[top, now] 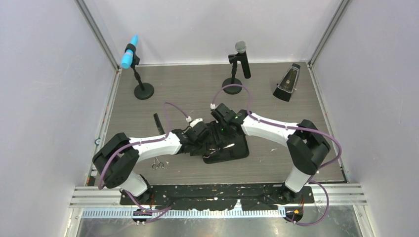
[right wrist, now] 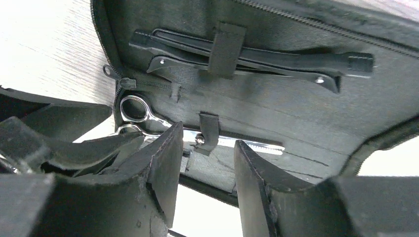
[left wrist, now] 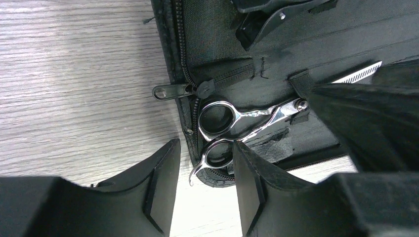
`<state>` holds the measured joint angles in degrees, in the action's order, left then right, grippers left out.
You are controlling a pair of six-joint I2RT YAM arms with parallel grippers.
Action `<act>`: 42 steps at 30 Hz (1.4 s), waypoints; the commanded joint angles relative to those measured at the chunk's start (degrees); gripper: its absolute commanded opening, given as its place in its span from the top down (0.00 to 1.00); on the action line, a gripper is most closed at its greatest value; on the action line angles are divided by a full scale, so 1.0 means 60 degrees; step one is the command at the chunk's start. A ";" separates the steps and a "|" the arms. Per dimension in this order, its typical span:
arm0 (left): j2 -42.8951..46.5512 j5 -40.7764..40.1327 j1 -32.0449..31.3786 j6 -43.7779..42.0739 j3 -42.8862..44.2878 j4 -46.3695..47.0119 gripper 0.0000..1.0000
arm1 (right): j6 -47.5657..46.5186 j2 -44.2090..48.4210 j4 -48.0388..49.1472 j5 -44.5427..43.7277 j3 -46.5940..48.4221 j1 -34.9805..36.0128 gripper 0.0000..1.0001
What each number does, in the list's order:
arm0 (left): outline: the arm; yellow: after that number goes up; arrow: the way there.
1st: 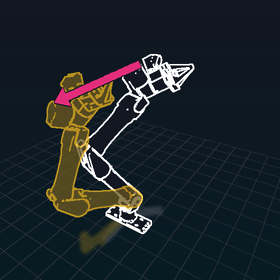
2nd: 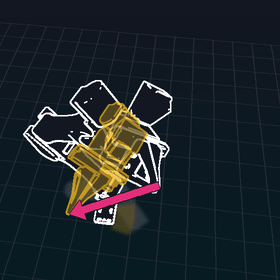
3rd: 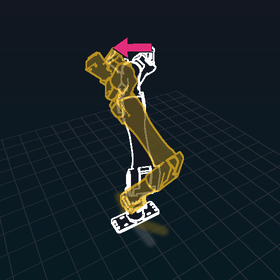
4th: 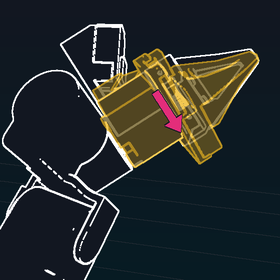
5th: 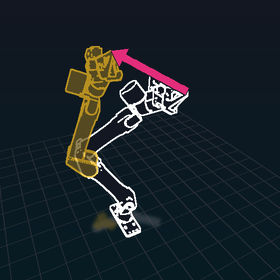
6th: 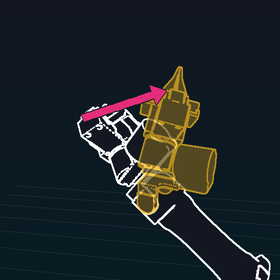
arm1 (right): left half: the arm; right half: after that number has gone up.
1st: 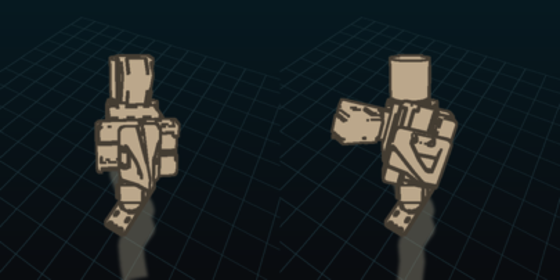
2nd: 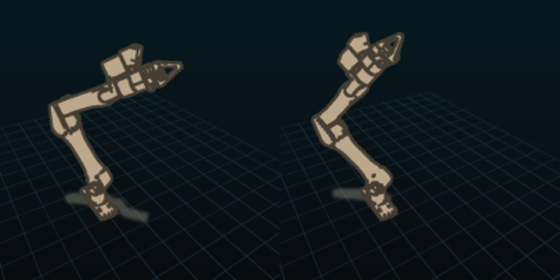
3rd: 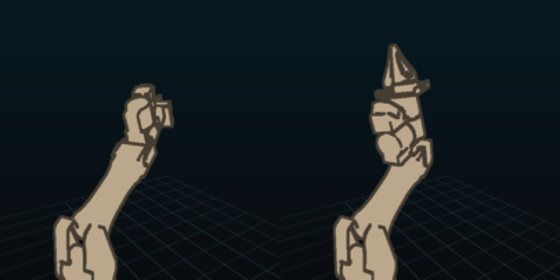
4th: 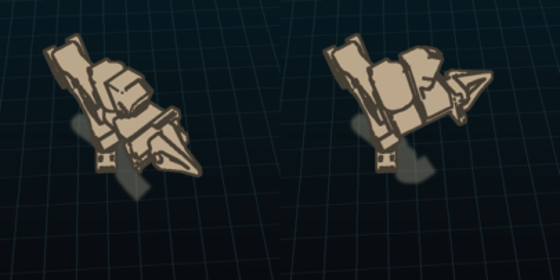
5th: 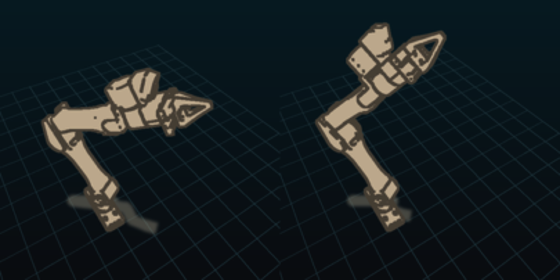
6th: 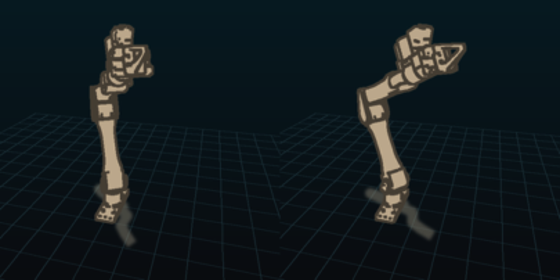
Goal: Sort the hair-cutting tools
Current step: Adjust the hairdressing tool bag at the center of the board.
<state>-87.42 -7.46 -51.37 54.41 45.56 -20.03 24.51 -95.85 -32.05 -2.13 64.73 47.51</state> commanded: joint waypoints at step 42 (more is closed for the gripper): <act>-0.0269 0.0003 0.0008 0.0279 -0.0446 0.0589 0.56 | -0.0123 -0.1840 -0.0980 -0.0644 0.1081 0.0315 0.63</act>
<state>-87.46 -6.81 -51.35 56.60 44.05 -14.55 24.56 -106.19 -37.41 -6.90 70.87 49.45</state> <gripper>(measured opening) 0.442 0.379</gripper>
